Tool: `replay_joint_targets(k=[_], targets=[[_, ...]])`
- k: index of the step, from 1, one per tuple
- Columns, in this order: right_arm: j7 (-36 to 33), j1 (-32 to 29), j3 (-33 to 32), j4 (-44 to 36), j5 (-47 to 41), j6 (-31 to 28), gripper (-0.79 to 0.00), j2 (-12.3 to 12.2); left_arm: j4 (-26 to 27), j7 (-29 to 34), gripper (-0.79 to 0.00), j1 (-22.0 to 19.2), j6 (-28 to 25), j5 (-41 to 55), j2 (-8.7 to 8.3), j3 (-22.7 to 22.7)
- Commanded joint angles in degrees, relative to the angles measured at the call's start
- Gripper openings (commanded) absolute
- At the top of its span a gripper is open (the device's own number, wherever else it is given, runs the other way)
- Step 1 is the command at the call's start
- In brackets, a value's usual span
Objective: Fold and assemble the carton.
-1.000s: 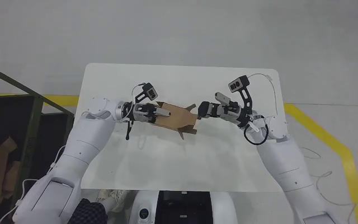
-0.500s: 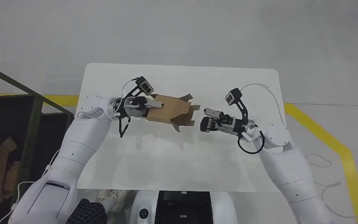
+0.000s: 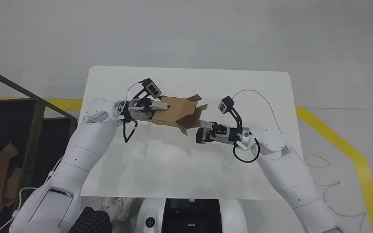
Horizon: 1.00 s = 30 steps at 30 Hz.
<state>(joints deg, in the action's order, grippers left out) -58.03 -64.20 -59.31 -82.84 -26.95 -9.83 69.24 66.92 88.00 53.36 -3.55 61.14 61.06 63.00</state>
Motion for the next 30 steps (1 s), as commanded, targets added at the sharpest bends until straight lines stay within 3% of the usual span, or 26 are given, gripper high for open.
replay_joint_targets(k=[1,30], targets=[[0.2,0.6,0.5,0.3,-0.2,-0.1,0.0,0.2,0.1,0.0,-0.785,0.0,0.1,0.0,0.02,-0.4],[2.1,3.6,4.8,-0.2,4.1,1.8,0.0,1.2,-0.2,0.0,-0.785,-1.5,-0.1,-0.8,-0.42,-3.1]])
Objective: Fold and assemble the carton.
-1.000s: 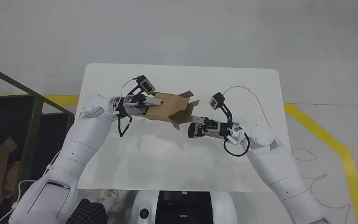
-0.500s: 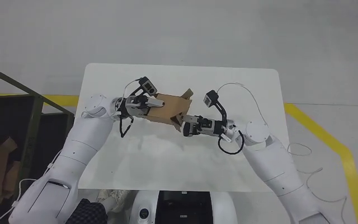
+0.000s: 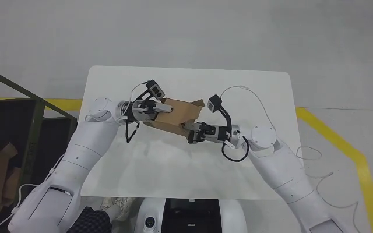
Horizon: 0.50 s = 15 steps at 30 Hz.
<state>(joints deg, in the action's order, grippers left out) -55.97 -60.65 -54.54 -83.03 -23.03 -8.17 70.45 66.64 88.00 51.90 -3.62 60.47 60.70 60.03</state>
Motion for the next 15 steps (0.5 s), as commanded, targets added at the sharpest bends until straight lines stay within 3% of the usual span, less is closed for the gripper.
replay_joint_targets(k=[1,15], targets=[[0.2,0.2,0.2,0.0,0.4,0.3,0.0,0.0,0.2,0.0,-0.785,-0.1,0.0,-0.4,-0.11,-0.2],[0.6,-0.8,-2.5,0.0,-1.9,-2.6,0.0,-0.3,-1.6,0.0,-0.785,-0.7,-0.1,1.4,-0.73,-0.1]])
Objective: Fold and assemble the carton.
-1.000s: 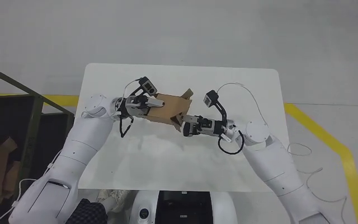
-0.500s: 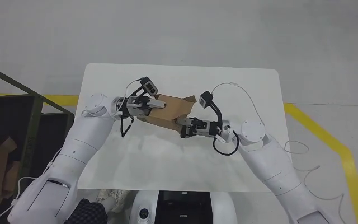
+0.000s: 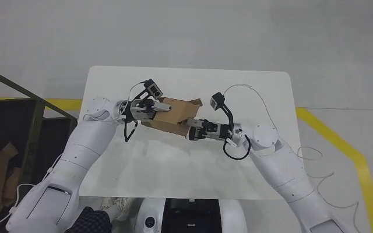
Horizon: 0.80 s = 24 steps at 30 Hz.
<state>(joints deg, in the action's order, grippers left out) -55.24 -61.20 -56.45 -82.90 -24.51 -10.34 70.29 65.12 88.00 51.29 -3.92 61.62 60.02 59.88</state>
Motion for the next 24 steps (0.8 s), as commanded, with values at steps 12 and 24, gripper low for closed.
replay_joint_targets(k=[12,24], targets=[[0.6,-3.3,-9.1,-3.2,-4.7,-9.8,0.0,-1.4,-0.5,0.0,-0.785,0.7,1.7,-0.5,-0.66,-1.1],[-1.5,0.8,-10.2,-2.4,-7.2,-14.9,0.0,-1.2,0.8,0.0,-0.785,1.3,2.9,0.1,-0.73,-3.1]])
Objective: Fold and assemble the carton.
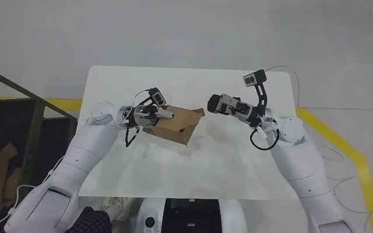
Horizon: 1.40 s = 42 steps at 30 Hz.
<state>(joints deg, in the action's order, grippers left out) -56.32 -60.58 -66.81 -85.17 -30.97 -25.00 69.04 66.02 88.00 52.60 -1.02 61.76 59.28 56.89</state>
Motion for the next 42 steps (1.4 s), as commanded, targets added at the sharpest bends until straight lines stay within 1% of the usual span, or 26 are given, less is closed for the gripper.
replay_joint_targets(k=[1,5,12,19,27,30,34,38,42], targets=[[-1.0,0.2,0.5,-0.3,-1.6,-0.3,0.0,0.1,-0.3,0.0,-0.785,-0.1,0.0,-0.1,0.02,-0.2],[-3.1,0.0,1.9,-0.6,-4.8,0.7,0.0,0.4,-1.4,0.0,-0.785,-0.8,-0.4,-0.2,0.28,-0.6],[-6.2,-0.8,3.6,-2.0,-7.8,1.0,0.0,0.7,-2.7,0.0,-0.785,-2.1,-1.1,-1.3,0.77,-1.2],[-6.3,-1.6,5.4,-3.1,-8.2,2.0,0.0,1.0,-3.7,0.0,-0.785,-2.6,-1.7,-1.3,1.25,-1.3],[-6.3,-0.5,6.3,-1.7,-9.1,1.6,0.0,1.5,-3.1,0.0,-0.785,-2.5,-1.4,-1.2,1.5,-1.0],[-6.8,-0.3,6.0,-1.3,-9.6,1.4,0.0,1.5,-3.1,0.0,-0.785,-2.5,-1.4,-1.9,1.48,-0.8],[-7.0,-1.4,3.3,-1.4,-10.6,0.7,0.0,1.0,-3.7,0.0,-0.785,-2.7,-2.4,-2.9,1.51,-0.3],[-7.6,-3.4,0.9,-3.6,-10.5,1.7,0.0,0.4,-4.5,-0.4,-0.785,-2.9,-3.5,-3.4,1.63,0.4],[-7.5,-6.2,0.0,-6.3,-10.4,3.2,0.0,0.1,-5.6,-1.2,-0.785,-3.3,-4.4,-3.7,1.9,0.8]])
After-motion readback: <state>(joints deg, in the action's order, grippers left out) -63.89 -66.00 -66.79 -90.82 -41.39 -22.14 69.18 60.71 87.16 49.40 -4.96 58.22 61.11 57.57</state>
